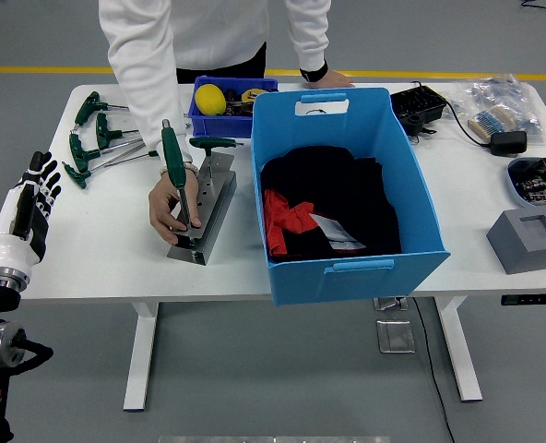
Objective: Lift tool from toolbox,place it in box,lift tool from toolbox,place it in box
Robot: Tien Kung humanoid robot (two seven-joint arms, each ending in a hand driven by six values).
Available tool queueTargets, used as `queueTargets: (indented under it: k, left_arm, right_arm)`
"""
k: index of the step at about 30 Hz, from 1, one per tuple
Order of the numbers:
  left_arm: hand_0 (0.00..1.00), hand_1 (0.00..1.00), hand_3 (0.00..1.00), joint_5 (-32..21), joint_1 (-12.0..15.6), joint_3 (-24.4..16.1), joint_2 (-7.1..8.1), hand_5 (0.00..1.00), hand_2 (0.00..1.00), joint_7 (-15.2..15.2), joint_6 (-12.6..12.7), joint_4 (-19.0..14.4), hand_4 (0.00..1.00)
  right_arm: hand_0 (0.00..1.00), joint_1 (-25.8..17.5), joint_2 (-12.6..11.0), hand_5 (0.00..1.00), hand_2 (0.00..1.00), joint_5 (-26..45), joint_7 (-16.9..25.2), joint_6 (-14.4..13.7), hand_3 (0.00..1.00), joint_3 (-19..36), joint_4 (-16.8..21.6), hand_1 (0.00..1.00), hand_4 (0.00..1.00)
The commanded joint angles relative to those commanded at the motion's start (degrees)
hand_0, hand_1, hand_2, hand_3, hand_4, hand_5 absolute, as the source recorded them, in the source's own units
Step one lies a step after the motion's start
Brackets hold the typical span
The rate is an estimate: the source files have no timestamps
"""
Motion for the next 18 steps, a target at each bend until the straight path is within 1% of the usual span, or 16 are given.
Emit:
queueTargets:
  k: [11,13,14,18]
  left_arm:
    - [0.998,0.998,0.981,1.2,0.3,0.1,0.13,0.894,0.998,-0.3,0.5,-0.2,0.998]
    - [0.998,0.998,0.981,2.2,0.3,0.2,0.19,0.894,0.998,-0.4,0.8,-0.4,0.998]
    - [0.998,0.998,0.984,2.6,0.3,0.2,0.2,0.872,0.998,-0.5,1.0,-0.4,0.998]
    - [0.998,0.998,0.984,5.7,0.4,0.5,0.26,0.872,0.998,-1.1,2.2,-0.9,0.998]
  right_arm:
    - [0.641,-0.3,0.1,0.66,0.73,-0.4,-0.2,0.0,0.572,0.3,0.0,0.632,0.832]
    - [0.641,-0.4,0.1,0.66,0.73,-0.4,-0.2,0.0,0.572,0.4,0.0,0.632,0.832]
    - [0.641,-0.5,0.1,0.66,0.73,-0.4,-0.2,0.0,0.571,0.4,0.0,0.632,0.832]
    - [0.641,-0.6,0.2,0.66,0.73,-0.6,-0.2,0.0,0.571,0.4,0.0,0.632,0.832]
